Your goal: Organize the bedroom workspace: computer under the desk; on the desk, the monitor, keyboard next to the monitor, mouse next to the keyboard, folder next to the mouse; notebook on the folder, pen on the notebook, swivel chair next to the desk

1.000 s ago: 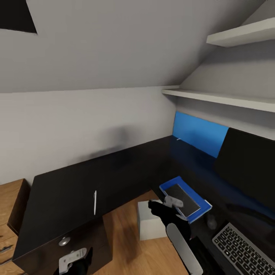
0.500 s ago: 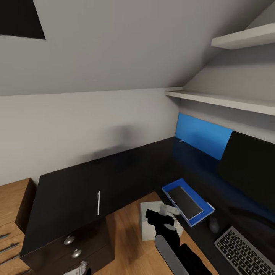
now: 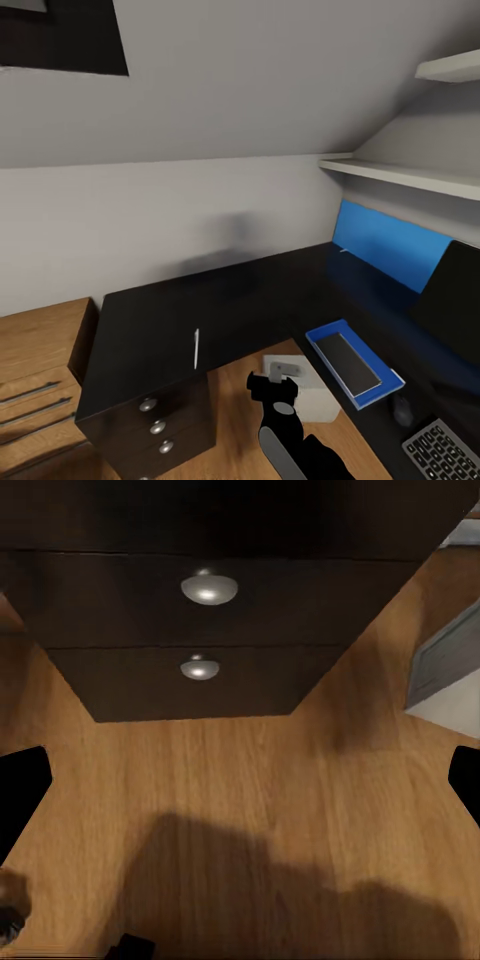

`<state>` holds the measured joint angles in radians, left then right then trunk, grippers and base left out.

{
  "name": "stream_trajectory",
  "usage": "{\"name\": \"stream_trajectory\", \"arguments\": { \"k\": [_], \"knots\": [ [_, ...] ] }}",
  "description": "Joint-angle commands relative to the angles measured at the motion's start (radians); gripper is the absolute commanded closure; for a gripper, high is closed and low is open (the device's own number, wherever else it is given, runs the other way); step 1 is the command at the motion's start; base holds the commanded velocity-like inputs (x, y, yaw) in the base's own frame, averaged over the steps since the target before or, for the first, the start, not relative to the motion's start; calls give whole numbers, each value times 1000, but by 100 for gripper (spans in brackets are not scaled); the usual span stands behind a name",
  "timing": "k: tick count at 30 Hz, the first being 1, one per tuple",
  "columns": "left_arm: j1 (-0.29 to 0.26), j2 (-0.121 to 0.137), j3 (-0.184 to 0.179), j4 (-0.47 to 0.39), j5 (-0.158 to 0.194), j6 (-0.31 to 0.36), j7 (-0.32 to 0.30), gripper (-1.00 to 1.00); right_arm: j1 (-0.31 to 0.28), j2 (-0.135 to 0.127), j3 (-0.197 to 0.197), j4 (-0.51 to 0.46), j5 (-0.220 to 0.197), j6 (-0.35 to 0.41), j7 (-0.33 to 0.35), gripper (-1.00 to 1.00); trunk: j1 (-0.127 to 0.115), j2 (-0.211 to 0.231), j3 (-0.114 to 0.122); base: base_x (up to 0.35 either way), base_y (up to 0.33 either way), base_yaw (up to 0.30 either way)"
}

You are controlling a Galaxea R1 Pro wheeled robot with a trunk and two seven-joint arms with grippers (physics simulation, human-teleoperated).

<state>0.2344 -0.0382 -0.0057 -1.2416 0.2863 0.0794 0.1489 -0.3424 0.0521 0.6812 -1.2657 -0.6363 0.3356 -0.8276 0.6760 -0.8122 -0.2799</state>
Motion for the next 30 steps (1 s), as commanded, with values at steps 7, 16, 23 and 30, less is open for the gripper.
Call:
{"name": "stream_trajectory", "arguments": {
  "k": [7, 16, 23, 30],
  "knots": [
    [0, 0, 0, 3, 8, 5, 7, -100, -1, 0, 2, 6, -3, 2, -7, -100, 0, -1, -7, 0, 0, 243],
    [0, 0, 1, 12, 8, 5, 8, -100, -1, 0, 1, 7, -3, 2, -4, -100, 0, -1, -15, 0, 0, 243],
    [0, 1, 3, 20, 10, 5, 9, -100, -1, 0, 8, 8, 3, 2, -2, -100, 0, -1, -21, 11, 20, 240],
    [0, 1, 18, 21, 11, 4, 6, -100, -1, -1, 58, 7, 76, 2, -1, -100, 0, -1, -24, 32, 247, 88]
  ]
}}
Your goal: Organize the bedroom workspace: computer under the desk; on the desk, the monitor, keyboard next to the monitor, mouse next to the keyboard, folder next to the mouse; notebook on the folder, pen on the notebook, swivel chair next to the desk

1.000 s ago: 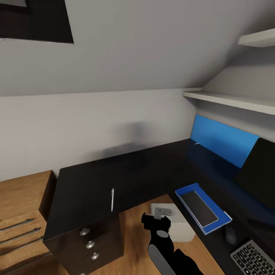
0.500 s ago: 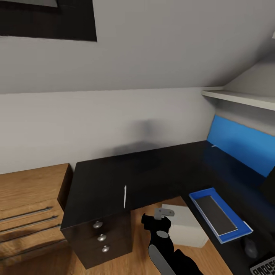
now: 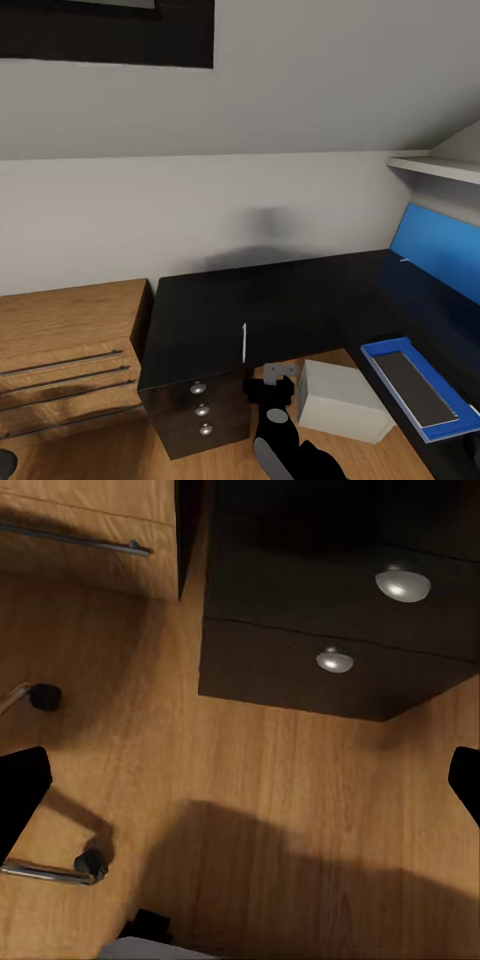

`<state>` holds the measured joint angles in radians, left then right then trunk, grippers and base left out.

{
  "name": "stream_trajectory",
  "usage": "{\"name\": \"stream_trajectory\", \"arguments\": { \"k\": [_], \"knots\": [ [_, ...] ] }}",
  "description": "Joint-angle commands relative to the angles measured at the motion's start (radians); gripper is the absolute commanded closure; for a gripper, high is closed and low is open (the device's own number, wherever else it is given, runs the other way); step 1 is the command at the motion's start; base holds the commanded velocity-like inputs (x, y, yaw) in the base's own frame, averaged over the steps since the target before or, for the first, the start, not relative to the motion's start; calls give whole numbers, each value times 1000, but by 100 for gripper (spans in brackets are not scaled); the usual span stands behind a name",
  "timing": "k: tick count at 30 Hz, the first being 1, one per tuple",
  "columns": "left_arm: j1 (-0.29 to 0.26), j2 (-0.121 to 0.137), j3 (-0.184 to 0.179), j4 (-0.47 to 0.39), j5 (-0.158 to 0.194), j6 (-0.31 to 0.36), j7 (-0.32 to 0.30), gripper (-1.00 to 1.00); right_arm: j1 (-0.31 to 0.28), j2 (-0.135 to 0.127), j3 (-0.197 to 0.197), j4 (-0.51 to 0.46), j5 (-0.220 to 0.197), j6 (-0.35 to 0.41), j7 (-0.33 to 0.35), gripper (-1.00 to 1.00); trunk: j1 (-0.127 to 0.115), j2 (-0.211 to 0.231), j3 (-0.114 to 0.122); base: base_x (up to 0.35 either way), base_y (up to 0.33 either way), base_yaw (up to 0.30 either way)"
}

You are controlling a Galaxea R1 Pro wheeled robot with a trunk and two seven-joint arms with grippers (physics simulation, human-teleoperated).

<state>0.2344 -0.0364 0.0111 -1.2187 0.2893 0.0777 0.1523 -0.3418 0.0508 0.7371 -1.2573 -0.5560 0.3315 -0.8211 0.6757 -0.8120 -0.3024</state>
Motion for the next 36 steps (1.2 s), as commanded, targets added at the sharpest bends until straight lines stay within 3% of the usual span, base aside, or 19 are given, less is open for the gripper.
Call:
{"name": "stream_trajectory", "arguments": {
  "k": [1, 8, 18, 27, 36],
  "knots": [
    [0, -3, 7, 3, 7, 7, 2, -100, -2, 0, 8, 5, 2, 0, -7, -100, 0, -1, -1, 0, 0, 0],
    [0, -11, 11, -2, 7, 2, 3, -100, -3, 11, 7, 6, 6, -21, -7, -100, 0, -1, -1, 0, 0, 0],
    [0, 1, 12, -5, 8, -45, 5, -100, -3, 18, 8, -1, 6, -65, -9, -100, 0, -1, -1, 0, -2, 0],
    [0, 1, 12, -5, 9, -52, 4, -100, -3, 20, 10, -5, 5, -68, -12, -100, 0, -1, -1, 0, -187, 6],
    [0, 1, 12, -4, 10, -51, 4, -100, -3, 20, 10, -4, 5, -68, -11, -100, 0, -1, 7, 0, -42, 157]
  ]
}}
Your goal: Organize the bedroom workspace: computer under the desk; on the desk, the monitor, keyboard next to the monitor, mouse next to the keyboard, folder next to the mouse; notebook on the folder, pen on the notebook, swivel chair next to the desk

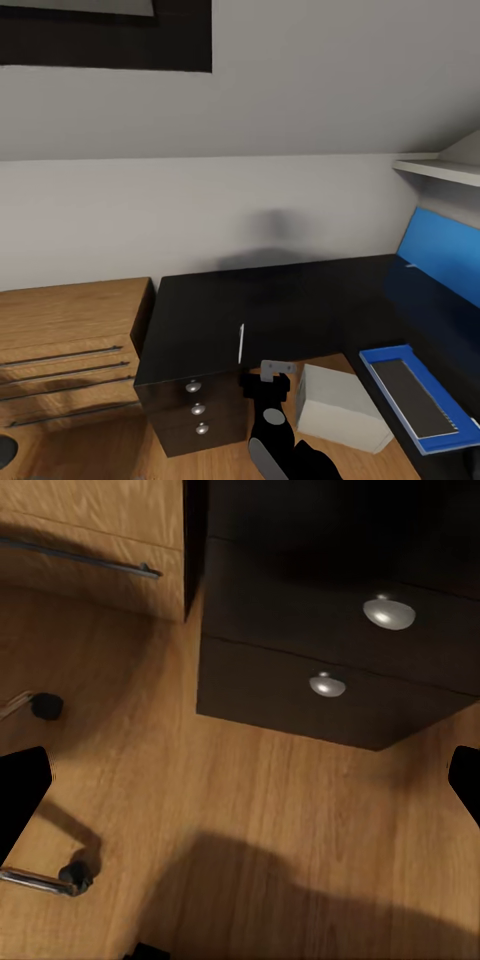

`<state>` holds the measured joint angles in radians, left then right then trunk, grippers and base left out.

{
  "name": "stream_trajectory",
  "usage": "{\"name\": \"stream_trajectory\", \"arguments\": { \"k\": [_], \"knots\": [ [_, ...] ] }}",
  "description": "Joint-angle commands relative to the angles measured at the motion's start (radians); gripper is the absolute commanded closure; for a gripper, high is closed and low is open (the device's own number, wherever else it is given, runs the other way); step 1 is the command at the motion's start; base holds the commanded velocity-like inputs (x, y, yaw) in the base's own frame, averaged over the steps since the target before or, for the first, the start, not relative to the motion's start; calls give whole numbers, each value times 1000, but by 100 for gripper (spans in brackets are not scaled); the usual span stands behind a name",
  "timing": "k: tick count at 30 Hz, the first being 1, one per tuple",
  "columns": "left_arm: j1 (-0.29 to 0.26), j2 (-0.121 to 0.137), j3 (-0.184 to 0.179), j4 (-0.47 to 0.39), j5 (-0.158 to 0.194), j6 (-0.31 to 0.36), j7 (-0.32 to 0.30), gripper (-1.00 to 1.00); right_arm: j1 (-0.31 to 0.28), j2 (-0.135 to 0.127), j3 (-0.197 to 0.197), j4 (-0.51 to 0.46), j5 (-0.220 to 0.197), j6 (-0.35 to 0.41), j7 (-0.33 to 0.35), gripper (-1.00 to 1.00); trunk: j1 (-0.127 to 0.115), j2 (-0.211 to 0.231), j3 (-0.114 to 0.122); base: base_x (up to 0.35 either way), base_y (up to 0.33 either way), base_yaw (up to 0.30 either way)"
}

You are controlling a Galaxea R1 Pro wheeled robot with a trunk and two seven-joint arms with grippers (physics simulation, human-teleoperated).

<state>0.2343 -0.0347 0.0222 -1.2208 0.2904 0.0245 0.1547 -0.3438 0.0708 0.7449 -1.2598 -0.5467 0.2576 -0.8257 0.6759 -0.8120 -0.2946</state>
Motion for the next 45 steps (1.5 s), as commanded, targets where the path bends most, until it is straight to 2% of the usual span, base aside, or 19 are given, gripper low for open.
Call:
{"name": "stream_trajectory", "arguments": {
  "k": [1, 15, 17, 18, 20, 21, 27, 39, 45],
  "knots": [
    [0, -1, 1, -2, 9, 3, 2, -100, -1, 0, 2, -1, -4, 6, -6, -100, 0, -1, 0, 0, -4, 200],
    [0, -1, -1, 0, 9, 4, 0, -100, -1, -2, 4, 5, -2, 6, -5, -100, 0, -1, 14, 52, -71, 156],
    [0, -1, -1, 0, 9, 4, 0, -100, -1, -2, 14, 5, -2, 6, -5, -100, 0, -1, 17, 5, -7, 6],
    [0, -1, -1, 0, 9, 4, 0, -100, -1, -2, 43, 5, 1, 2, -5, -100, 0, -1, 18, 2, -2, 2],
    [0, -1, -2, 0, 9, 5, -1, -100, -1, -3, 54, 5, 5, -1, -6, -100, 0, -1, 21, 1, -2, 2],
    [0, -1, -2, 0, 9, 5, -1, -100, -1, -3, 69, 6, 30, -6, -6, -100, 0, -1, 23, 0, 0, 0],
    [0, -1, -2, 0, 9, 4, -2, -100, -1, -3, 74, 7, 53, -7, -6, -100, 0, -1, 33, 56, 0, 0],
    [0, -1, -2, 0, 9, 3, -6, -100, -1, -3, 73, 11, 56, -8, -6, -100, 0, -1, 47, 303, 0, 0],
    [0, -1, -1, 0, 10, 4, -5, -100, -1, 0, 71, 66, 56, -9, -4, -100, 0, -1, 48, 147, 0, 0]
  ]
}}
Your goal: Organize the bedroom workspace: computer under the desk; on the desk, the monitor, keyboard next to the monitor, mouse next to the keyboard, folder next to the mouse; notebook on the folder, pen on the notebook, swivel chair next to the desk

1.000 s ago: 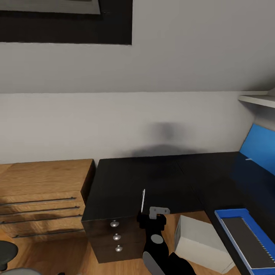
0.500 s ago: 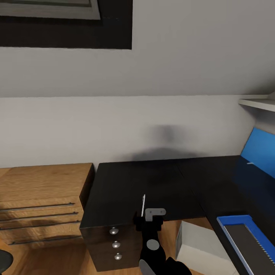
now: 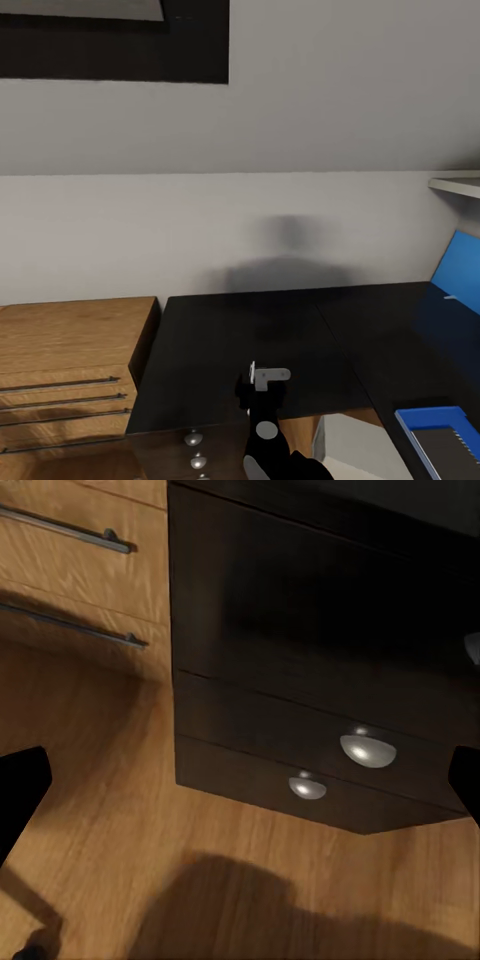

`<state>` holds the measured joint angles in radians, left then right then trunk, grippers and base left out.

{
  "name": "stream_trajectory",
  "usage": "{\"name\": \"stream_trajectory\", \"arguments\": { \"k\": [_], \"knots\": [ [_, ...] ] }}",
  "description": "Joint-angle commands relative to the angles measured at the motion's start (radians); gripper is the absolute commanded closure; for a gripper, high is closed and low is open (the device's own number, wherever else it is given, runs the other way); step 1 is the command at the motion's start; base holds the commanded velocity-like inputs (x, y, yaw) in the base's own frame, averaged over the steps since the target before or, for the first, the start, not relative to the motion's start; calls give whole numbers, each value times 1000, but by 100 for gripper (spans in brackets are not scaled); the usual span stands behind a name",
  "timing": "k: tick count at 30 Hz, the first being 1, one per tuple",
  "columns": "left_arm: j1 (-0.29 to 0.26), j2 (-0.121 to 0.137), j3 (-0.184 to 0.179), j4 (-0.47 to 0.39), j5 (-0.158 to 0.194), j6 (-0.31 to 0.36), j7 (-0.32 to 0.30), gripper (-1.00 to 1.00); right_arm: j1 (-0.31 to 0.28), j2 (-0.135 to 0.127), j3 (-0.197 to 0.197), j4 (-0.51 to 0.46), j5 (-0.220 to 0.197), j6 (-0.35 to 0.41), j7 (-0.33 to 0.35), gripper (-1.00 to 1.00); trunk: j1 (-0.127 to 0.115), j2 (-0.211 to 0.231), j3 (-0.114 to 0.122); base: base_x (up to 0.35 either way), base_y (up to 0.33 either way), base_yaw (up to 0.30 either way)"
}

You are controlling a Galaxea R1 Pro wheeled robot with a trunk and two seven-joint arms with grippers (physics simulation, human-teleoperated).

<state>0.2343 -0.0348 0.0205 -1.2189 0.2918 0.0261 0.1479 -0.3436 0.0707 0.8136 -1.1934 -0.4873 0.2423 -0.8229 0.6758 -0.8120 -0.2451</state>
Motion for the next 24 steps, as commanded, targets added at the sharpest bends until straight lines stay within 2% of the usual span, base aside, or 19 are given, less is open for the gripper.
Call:
{"name": "stream_trajectory", "arguments": {
  "k": [1, 7, 9, 12, 15, 17, 18, 20, 21, 24],
  "knots": [
    [0, -1, 1, -2, 9, 3, 2, -100, -2, 1, 2, 14, -3, 7, -6, -100, 0, -1, -1, 30, 0, 0],
    [0, 0, 3, 2, 13, 2, 2, -100, -11, 5, -3, 53, -6, 11, 31, -100, 0, -1, -1, 10, 0, 0],
    [0, 3, 4, 14, 14, 0, 1, -100, -37, 9, -13, 88, -7, 13, 53, -100, 0, -1, -1, 2, 0, 0],
    [1, 7, 4, 36, 16, -3, 0, -100, -117, 34, -46, 198, -9, 14, 92, -100, 0, -1, -1, 0, 0, 0],
    [2, 8, 4, 52, 18, -4, 0, -100, -224, 70, -85, 382, -12, 10, 172, -100, 0, -1, -1, 0, 0, 0],
    [2, 8, 4, 55, 18, -4, -1, -100, -294, 81, -109, 491, -14, 9, 243, -100, 0, -1, -1, 0, 0, 0],
    [2, 9, 4, 56, 18, -4, -1, -100, -310, 83, -117, 515, -15, 9, 259, -100, 0, -1, -1, 0, 0, 0],
    [2, 9, 4, 57, 18, -5, -1, -100, -364, 90, -153, 600, -16, 9, 312, -100, 0, -1, -1, 0, 0, 0],
    [2, 9, 4, 57, 18, -5, -1, -100, -404, 100, -179, 674, -17, 9, 339, -100, 0, -1, -1, 0, 0, 0],
    [2, 7, 4, 58, 18, -5, -1, -100, -433, 104, -192, 741, -18, 8, 354, -100, 0, -1, -1, 0, 0, 0]
  ]
}}
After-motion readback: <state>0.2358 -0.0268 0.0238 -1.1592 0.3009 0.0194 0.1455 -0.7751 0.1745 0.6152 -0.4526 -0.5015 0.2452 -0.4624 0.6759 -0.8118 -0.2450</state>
